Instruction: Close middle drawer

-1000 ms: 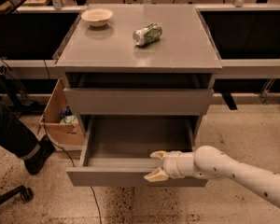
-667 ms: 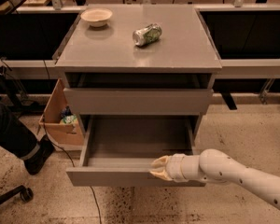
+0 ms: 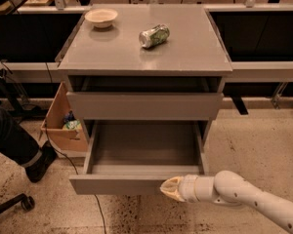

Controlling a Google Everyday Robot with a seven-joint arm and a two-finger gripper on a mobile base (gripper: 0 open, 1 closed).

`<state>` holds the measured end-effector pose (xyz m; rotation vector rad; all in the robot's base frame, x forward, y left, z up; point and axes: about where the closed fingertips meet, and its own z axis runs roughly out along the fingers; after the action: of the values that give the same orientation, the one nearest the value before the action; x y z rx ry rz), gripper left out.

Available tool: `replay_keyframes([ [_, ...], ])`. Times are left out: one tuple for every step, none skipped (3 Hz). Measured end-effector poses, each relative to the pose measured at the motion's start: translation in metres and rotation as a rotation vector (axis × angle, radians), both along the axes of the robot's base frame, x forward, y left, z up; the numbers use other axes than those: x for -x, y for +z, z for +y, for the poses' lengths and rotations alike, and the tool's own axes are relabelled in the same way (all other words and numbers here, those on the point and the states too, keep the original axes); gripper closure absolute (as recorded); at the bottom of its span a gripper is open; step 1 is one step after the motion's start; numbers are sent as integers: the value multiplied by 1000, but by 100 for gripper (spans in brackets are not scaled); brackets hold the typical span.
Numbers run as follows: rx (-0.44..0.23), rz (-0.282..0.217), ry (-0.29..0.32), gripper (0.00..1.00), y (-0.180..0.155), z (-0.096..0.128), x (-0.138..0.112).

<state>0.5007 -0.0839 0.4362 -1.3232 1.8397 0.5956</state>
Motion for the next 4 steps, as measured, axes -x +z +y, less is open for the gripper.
replay_keyframes([
  [-12, -21, -10, 100, 3, 1, 0],
  [-34, -55, -39, 100, 1, 2, -5],
  [-52, -96, -71, 100, -4, 3, -19],
  [-80, -130, -81, 100, -8, 12, -37],
])
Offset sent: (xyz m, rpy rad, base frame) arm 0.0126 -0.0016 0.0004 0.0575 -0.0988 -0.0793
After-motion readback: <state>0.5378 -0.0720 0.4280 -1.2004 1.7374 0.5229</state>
